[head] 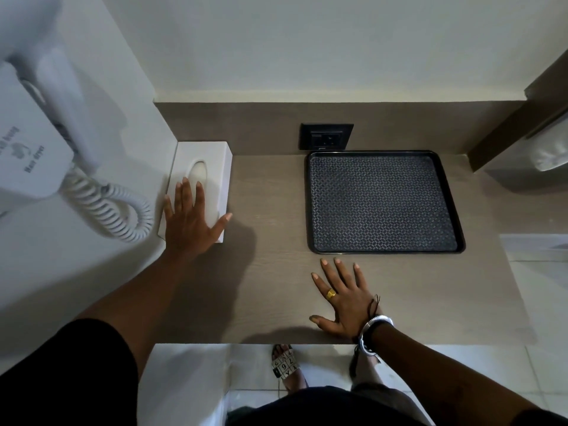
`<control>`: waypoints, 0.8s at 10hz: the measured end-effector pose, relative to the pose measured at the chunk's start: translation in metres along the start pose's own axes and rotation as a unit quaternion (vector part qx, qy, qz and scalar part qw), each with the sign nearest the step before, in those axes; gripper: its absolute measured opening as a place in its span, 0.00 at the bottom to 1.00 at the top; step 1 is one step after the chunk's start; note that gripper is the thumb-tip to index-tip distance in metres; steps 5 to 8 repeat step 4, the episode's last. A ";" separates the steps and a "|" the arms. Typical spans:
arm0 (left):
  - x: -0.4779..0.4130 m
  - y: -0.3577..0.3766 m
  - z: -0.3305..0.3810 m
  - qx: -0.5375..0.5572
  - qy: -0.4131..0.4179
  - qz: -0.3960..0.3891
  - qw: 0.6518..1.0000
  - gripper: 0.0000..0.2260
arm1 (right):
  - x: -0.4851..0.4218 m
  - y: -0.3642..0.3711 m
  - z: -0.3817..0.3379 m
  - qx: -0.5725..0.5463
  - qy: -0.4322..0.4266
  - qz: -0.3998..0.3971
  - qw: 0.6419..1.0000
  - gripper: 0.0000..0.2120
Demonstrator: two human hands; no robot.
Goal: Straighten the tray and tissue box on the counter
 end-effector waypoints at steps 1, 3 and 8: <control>-0.001 -0.002 0.004 -0.013 0.006 0.002 1.000 0.45 | 0.001 0.002 -0.001 -0.001 0.002 -0.010 1.000 0.42; 0.013 -0.051 0.050 0.061 0.047 0.000 0.997 0.47 | 0.004 -0.001 -0.003 -0.020 0.010 -0.032 0.999 0.42; 0.007 -0.119 0.105 0.101 0.124 0.074 0.984 0.45 | 0.015 -0.010 0.000 -0.080 0.042 -0.024 0.996 0.41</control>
Point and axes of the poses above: each hand's wrist, its own x-axis away from the middle knuckle, its own y-axis out of the palm, z = x × y, the point moved 8 cm from there along -x, towards the middle knuckle, and after that the axes turned 14 degrees about -y, right-handed, at the moved point
